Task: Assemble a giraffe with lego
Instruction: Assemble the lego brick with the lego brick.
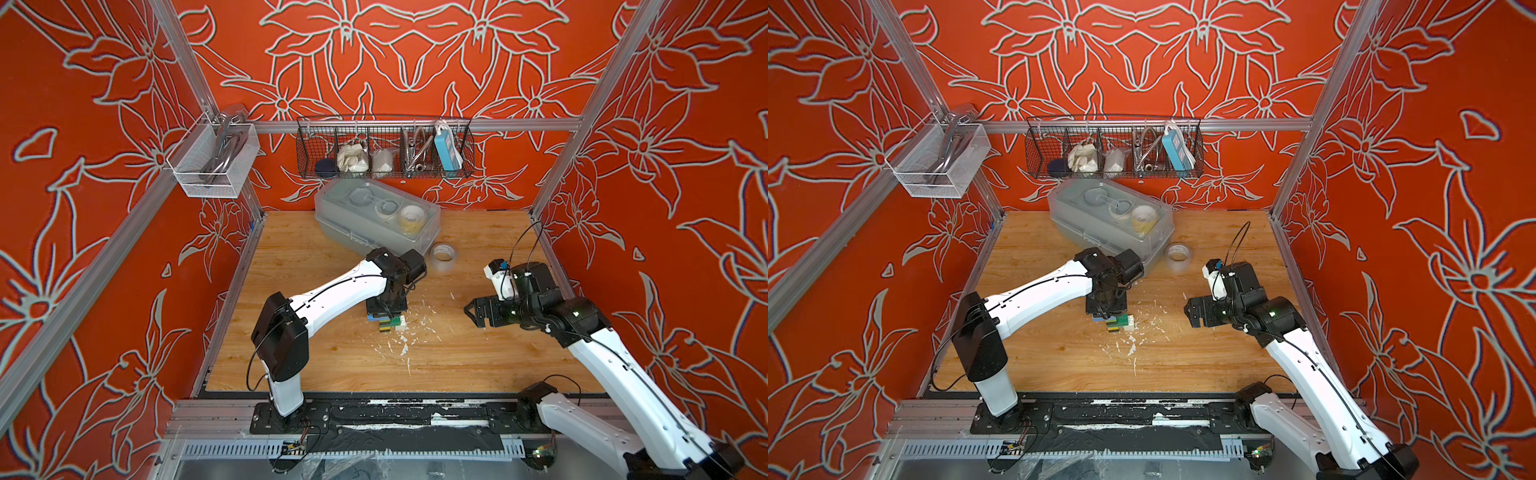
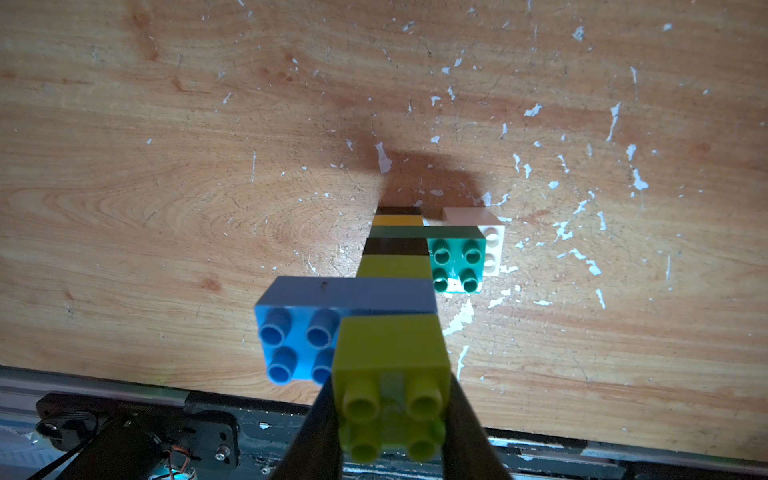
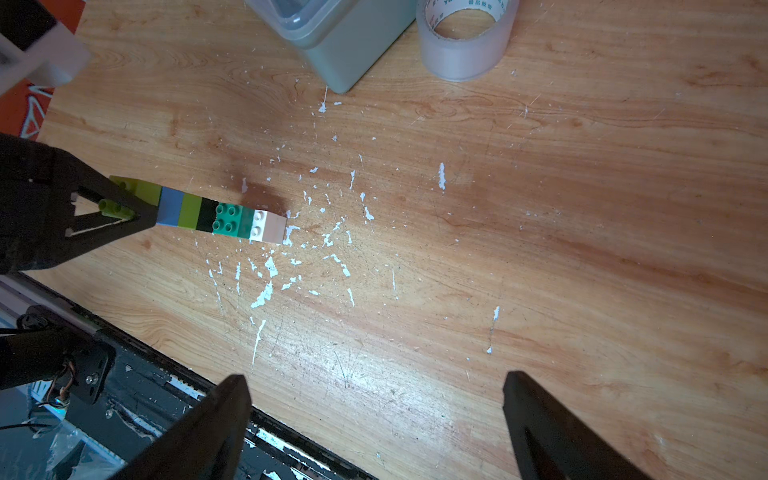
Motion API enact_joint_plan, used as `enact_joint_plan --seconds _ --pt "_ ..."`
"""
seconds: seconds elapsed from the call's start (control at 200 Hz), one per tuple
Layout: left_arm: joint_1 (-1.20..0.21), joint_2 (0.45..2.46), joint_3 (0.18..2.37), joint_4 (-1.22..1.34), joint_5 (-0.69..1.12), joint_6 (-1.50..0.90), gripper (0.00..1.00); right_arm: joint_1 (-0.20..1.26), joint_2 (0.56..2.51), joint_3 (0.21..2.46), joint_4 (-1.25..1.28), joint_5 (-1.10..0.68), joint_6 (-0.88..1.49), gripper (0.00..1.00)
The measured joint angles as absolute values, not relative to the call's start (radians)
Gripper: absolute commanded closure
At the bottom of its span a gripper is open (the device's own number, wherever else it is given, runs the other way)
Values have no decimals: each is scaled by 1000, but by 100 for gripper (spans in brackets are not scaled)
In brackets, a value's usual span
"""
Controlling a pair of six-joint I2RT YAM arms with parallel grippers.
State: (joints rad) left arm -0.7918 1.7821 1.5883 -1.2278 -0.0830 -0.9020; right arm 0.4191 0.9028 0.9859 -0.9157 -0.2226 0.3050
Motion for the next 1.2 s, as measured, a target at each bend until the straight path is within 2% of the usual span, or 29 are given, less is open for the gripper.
enact_joint_plan --seconds 0.37,0.706,0.726,0.761,1.196 --pt "-791 1782 1588 -1227 -76 -895 75 419 903 986 -916 -223 305 0" --pt "-791 1782 1592 -1225 -73 -883 68 419 903 986 -916 -222 305 0" --pt "-791 1782 1593 -1224 -72 -882 63 419 903 986 -916 -222 305 0" --pt "-791 1782 1594 -1222 -68 -876 62 419 903 986 -916 -223 305 0" --pt "-792 1788 1595 -1214 -50 -876 61 419 903 986 -916 -222 305 0"
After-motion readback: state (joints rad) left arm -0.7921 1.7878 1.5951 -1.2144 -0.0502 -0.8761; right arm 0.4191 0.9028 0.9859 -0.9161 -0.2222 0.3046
